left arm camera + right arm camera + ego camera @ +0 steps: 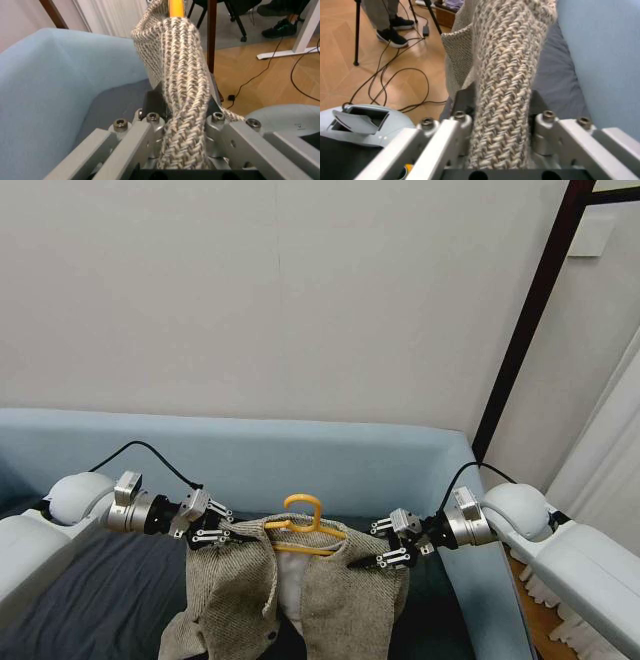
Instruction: Pick up the clothes from the sofa and hang them on the clothes hanger.
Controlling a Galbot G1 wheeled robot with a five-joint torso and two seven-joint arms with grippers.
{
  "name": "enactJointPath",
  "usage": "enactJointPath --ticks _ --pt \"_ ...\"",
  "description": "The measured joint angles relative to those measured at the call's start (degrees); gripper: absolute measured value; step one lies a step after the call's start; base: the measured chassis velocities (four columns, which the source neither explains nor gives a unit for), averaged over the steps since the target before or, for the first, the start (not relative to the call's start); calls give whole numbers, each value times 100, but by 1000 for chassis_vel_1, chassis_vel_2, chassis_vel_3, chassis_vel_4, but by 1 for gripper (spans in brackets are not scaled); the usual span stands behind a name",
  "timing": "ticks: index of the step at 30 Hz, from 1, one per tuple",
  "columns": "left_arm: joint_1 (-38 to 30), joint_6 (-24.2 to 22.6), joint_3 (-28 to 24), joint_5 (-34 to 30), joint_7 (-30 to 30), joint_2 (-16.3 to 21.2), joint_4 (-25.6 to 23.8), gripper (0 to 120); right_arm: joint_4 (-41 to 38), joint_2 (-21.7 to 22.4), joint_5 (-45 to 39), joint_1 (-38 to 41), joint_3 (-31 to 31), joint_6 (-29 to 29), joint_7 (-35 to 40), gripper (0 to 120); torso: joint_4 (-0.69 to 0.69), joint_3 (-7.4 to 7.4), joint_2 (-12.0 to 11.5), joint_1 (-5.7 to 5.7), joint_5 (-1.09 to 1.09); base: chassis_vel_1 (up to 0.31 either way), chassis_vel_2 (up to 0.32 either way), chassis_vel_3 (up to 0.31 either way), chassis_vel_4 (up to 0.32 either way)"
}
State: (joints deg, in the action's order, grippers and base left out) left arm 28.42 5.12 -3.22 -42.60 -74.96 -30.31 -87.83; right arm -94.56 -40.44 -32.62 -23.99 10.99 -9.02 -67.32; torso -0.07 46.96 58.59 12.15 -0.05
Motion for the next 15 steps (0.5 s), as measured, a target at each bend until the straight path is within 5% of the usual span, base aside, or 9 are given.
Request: enactJointPath --ticks 8,15 --pt "19 233 69 -9 17 -21 2 8 -136 97 7 24 -106 -308 -108 3 -1 0 0 0 1 0 0 0 0" --pt "312 755 554 -624 372 135 18 36 -219 318 -411 -85 -505 -562 76 3 0 0 0 0 0 0 0 0 0"
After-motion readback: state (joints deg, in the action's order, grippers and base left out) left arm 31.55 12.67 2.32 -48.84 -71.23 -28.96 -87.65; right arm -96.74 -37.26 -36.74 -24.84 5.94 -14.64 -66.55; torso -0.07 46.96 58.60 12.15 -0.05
